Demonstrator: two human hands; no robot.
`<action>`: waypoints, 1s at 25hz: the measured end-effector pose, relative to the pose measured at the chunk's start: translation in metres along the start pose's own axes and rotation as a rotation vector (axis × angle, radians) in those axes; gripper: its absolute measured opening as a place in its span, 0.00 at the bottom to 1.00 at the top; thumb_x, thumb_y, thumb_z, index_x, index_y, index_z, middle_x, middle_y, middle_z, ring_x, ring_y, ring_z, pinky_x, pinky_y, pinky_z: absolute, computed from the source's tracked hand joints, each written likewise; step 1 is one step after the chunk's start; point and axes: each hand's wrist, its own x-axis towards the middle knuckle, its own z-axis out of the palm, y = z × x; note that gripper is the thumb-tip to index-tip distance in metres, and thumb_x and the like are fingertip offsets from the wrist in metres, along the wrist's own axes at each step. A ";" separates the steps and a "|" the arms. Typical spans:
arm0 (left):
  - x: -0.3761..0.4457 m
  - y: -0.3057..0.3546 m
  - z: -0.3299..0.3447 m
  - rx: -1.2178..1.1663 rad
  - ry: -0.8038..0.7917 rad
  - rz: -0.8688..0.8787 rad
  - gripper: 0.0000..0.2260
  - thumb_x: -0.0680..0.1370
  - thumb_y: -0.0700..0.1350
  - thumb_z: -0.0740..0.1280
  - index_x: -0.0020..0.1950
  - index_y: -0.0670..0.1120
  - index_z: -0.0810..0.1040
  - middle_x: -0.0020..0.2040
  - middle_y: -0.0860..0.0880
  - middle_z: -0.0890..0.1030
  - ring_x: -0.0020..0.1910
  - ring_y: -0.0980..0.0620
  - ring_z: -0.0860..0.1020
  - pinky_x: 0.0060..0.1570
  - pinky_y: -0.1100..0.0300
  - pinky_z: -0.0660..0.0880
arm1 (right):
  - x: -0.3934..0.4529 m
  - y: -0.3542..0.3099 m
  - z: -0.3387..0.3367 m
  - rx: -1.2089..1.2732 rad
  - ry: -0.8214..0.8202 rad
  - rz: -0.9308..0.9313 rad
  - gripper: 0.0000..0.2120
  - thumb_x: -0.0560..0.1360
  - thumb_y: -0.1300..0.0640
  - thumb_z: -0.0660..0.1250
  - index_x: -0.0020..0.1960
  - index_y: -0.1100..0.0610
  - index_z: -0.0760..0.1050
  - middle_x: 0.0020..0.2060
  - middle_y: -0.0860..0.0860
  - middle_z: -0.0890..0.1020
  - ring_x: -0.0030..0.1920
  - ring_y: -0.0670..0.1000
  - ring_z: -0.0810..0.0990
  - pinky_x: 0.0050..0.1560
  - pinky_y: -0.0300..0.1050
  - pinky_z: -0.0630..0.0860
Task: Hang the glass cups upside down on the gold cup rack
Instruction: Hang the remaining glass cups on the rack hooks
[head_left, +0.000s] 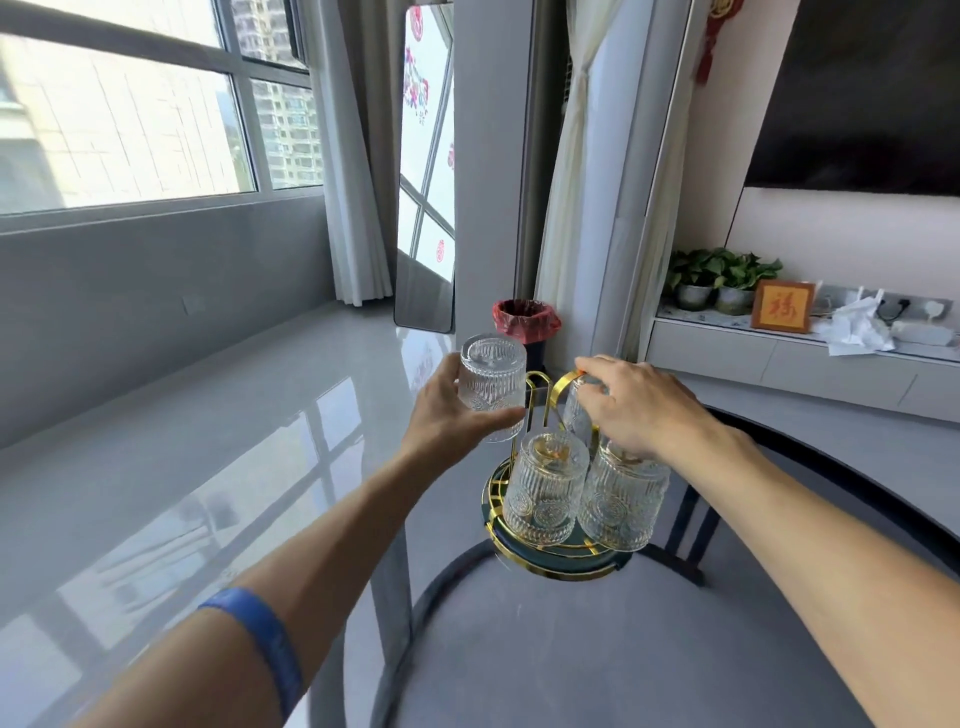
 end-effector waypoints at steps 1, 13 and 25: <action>-0.001 -0.006 0.004 0.026 -0.007 -0.013 0.34 0.61 0.55 0.82 0.62 0.51 0.72 0.54 0.52 0.80 0.52 0.55 0.78 0.49 0.62 0.74 | 0.000 -0.001 0.000 -0.003 0.002 -0.002 0.23 0.77 0.48 0.51 0.69 0.52 0.68 0.69 0.52 0.74 0.64 0.58 0.73 0.61 0.55 0.68; -0.023 -0.040 0.028 0.078 -0.095 -0.118 0.44 0.52 0.72 0.75 0.60 0.50 0.73 0.54 0.50 0.82 0.52 0.51 0.80 0.54 0.48 0.78 | 0.002 0.004 0.007 0.002 0.033 -0.028 0.22 0.75 0.50 0.51 0.65 0.56 0.70 0.67 0.54 0.75 0.62 0.60 0.74 0.60 0.58 0.71; -0.033 -0.015 0.000 0.230 -0.151 -0.105 0.33 0.70 0.38 0.74 0.73 0.45 0.66 0.69 0.44 0.73 0.65 0.51 0.72 0.62 0.57 0.67 | -0.001 0.012 0.008 0.054 0.001 -0.049 0.28 0.74 0.60 0.50 0.74 0.53 0.62 0.73 0.53 0.68 0.68 0.58 0.69 0.67 0.57 0.65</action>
